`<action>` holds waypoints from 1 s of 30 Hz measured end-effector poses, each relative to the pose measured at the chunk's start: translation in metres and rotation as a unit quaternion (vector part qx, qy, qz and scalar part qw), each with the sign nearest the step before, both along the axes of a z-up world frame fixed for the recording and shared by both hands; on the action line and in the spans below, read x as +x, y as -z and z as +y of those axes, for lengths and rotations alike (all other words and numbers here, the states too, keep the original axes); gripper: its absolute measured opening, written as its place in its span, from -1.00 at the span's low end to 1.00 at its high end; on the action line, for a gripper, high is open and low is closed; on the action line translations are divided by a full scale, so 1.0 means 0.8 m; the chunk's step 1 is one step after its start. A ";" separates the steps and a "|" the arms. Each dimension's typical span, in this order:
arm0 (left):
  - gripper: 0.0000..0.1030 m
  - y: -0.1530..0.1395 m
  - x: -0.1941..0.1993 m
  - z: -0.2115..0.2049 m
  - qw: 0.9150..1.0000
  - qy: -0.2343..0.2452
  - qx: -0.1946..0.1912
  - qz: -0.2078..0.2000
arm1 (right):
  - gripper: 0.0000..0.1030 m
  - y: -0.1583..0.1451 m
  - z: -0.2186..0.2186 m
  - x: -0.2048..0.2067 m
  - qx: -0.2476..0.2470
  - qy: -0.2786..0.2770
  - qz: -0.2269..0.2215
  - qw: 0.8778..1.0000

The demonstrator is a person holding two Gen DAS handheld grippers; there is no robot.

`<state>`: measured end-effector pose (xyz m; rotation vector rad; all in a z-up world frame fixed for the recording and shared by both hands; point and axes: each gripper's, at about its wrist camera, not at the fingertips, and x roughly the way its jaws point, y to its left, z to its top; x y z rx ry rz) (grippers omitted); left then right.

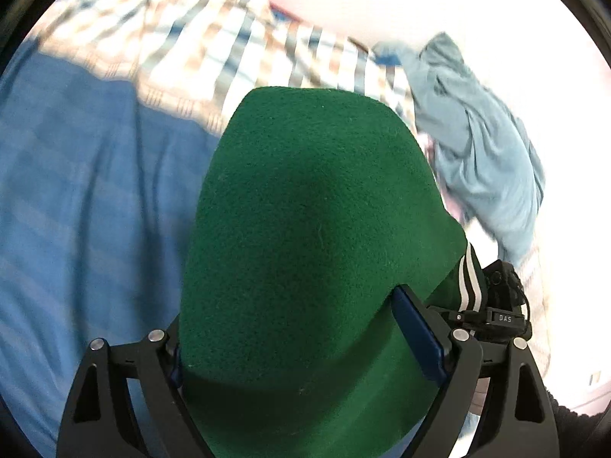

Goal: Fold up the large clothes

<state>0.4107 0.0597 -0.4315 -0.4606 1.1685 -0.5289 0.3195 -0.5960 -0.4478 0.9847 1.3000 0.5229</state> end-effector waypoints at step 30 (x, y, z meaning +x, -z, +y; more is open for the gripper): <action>0.77 0.070 0.238 -0.018 0.964 -0.023 0.256 -0.063 | 0.55 -0.061 -0.052 0.231 -0.422 0.022 -0.017 0.906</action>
